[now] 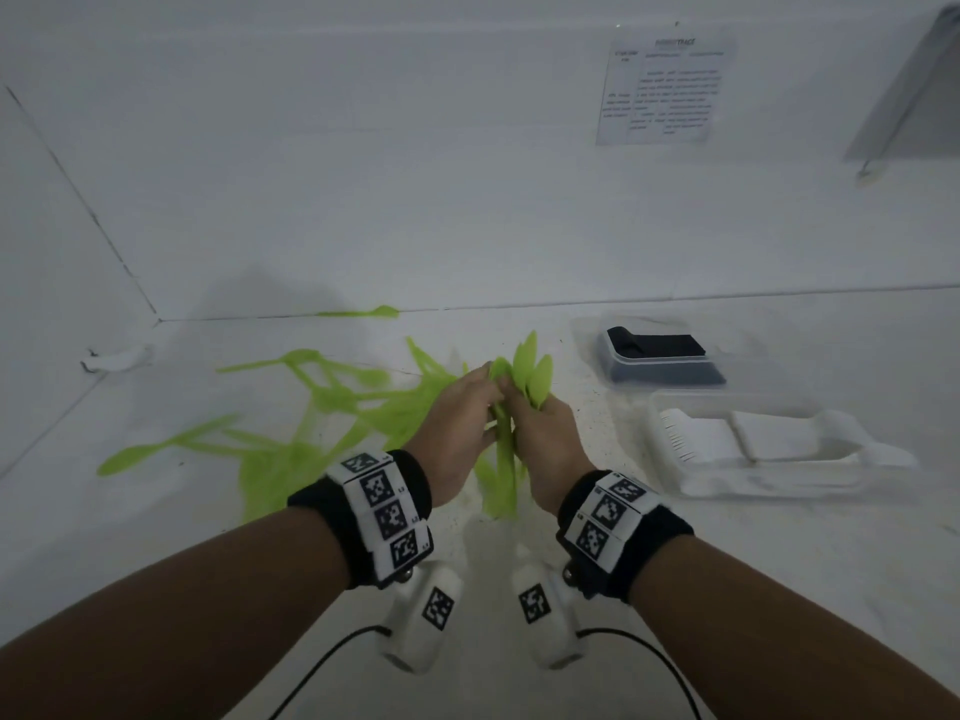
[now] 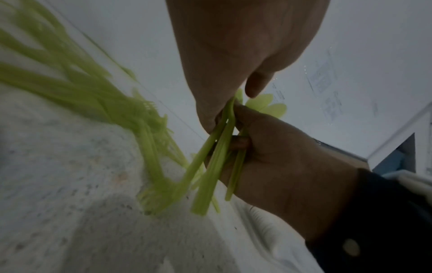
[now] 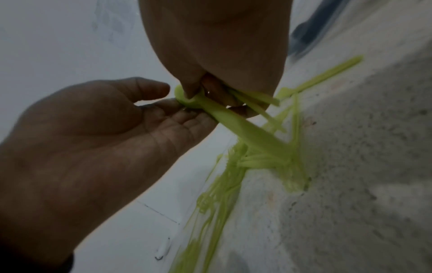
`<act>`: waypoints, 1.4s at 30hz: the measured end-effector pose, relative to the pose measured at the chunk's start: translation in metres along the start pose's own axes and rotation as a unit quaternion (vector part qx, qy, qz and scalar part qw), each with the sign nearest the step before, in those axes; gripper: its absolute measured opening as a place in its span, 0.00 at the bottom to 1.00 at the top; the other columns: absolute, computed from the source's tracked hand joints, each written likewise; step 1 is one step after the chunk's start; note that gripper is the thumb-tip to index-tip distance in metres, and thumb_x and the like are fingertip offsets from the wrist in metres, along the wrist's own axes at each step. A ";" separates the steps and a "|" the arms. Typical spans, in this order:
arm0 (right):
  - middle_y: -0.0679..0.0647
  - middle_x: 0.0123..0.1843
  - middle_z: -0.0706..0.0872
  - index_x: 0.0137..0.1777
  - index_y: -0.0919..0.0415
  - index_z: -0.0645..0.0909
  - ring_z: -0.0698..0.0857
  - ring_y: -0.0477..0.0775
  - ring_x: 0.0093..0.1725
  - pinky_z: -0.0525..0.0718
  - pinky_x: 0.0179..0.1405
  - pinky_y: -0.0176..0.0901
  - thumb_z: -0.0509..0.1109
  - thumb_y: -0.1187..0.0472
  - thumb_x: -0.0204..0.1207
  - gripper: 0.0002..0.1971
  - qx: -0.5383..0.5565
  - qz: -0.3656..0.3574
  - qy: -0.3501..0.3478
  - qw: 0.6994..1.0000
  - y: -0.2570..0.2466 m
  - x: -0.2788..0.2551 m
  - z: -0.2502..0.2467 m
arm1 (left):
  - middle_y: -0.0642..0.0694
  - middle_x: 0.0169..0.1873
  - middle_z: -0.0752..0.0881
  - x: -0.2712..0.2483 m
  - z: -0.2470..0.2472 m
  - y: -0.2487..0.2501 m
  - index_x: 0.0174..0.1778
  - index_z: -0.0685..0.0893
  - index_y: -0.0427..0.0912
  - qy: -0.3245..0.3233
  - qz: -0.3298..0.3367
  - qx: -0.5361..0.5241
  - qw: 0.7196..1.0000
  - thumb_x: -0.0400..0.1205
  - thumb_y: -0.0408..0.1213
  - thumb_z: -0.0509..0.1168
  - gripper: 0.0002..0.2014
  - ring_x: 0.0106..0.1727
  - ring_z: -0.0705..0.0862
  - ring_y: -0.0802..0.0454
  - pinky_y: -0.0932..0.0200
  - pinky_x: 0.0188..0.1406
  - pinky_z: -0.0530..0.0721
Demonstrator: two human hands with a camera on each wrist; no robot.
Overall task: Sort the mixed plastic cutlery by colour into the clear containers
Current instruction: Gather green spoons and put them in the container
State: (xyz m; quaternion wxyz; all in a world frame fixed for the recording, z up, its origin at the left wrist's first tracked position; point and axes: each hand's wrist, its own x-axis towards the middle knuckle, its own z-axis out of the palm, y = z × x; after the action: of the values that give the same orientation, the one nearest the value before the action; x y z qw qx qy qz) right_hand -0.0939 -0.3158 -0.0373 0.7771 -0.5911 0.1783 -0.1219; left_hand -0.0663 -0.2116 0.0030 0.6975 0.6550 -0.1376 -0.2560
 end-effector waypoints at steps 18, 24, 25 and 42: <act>0.44 0.55 0.87 0.65 0.46 0.81 0.81 0.35 0.37 0.77 0.36 0.31 0.53 0.66 0.89 0.18 -0.120 -0.044 -0.130 0.983 -0.008 -0.010 0.000 | 0.47 0.54 0.78 0.025 -0.007 -0.014 0.66 0.67 0.48 0.110 -0.015 0.011 0.994 0.86 0.49 0.65 0.19 0.49 0.79 0.50 0.51 0.45 0.76; 0.54 0.55 0.91 0.61 0.46 0.88 0.88 0.51 0.53 0.84 0.58 0.48 0.57 0.63 0.91 0.18 -0.158 -0.068 -0.123 0.977 0.001 -0.007 0.000 | 0.40 0.54 0.82 0.032 -0.012 -0.019 0.65 0.74 0.40 0.157 -0.018 -0.070 0.985 0.90 0.37 0.59 0.09 0.53 0.84 0.44 0.50 0.45 0.82; 0.49 0.53 0.91 0.62 0.46 0.88 0.88 0.49 0.53 0.84 0.60 0.47 0.57 0.62 0.91 0.17 -0.155 -0.054 -0.117 0.980 0.000 -0.006 -0.001 | 0.39 0.52 0.82 0.032 -0.015 -0.021 0.62 0.75 0.39 0.166 -0.009 -0.068 0.984 0.91 0.37 0.58 0.08 0.49 0.84 0.45 0.51 0.42 0.82; 0.50 0.28 0.76 0.55 0.44 0.90 0.73 0.50 0.32 0.72 0.37 0.46 0.60 0.62 0.84 0.17 -0.280 -0.194 -0.082 0.937 0.024 0.008 0.004 | 0.48 0.58 0.77 0.021 -0.009 -0.011 0.72 0.66 0.48 0.130 0.002 -0.028 0.991 0.91 0.41 0.57 0.14 0.58 0.79 0.54 0.57 0.50 0.76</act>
State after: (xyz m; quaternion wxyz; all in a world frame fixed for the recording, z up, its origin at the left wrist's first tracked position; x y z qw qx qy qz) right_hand -0.0859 -0.3092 -0.0604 0.5535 -0.8157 0.0227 -0.1666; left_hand -0.0463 -0.2157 -0.0118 0.7281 0.6624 -0.0402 -0.1714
